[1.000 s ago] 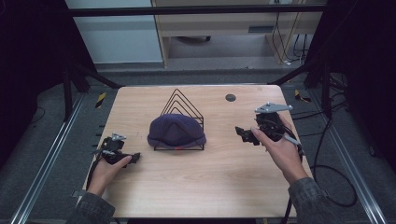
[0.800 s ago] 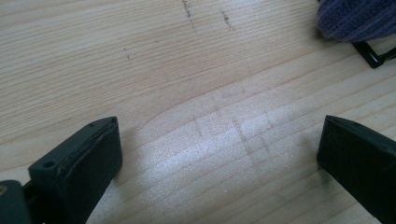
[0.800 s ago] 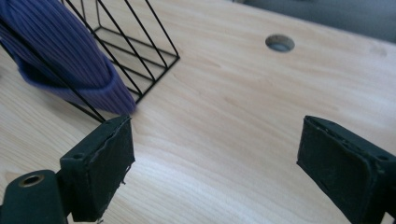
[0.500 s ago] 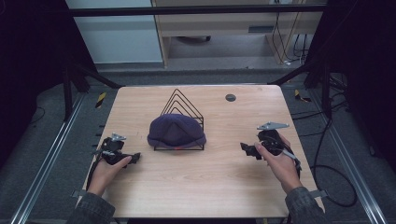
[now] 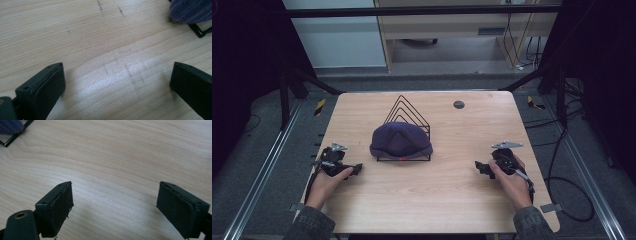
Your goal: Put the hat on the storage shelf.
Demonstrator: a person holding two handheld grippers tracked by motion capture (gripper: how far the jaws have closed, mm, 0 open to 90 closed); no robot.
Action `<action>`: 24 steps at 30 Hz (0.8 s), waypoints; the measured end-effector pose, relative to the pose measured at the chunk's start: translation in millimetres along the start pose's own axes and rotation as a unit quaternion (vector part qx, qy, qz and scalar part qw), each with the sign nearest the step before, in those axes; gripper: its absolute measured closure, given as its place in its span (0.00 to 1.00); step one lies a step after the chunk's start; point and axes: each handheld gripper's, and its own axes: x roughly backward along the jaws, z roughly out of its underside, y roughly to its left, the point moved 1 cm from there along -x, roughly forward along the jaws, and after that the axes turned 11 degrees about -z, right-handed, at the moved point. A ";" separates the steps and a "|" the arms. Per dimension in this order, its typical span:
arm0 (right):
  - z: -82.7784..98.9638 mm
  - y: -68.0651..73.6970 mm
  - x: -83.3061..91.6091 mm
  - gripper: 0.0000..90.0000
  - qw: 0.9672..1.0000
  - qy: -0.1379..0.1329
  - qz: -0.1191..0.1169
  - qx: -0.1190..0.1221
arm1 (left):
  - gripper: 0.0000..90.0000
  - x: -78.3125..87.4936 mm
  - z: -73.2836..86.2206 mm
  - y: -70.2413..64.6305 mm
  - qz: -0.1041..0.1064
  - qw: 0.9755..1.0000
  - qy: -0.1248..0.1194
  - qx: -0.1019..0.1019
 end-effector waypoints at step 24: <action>18.0 10.0 -13.7 0.10 0.998 -0.018 0.041 0.042 | 0.00 -1.0 -1.0 -0.4 0.006 1.000 -0.003 -0.005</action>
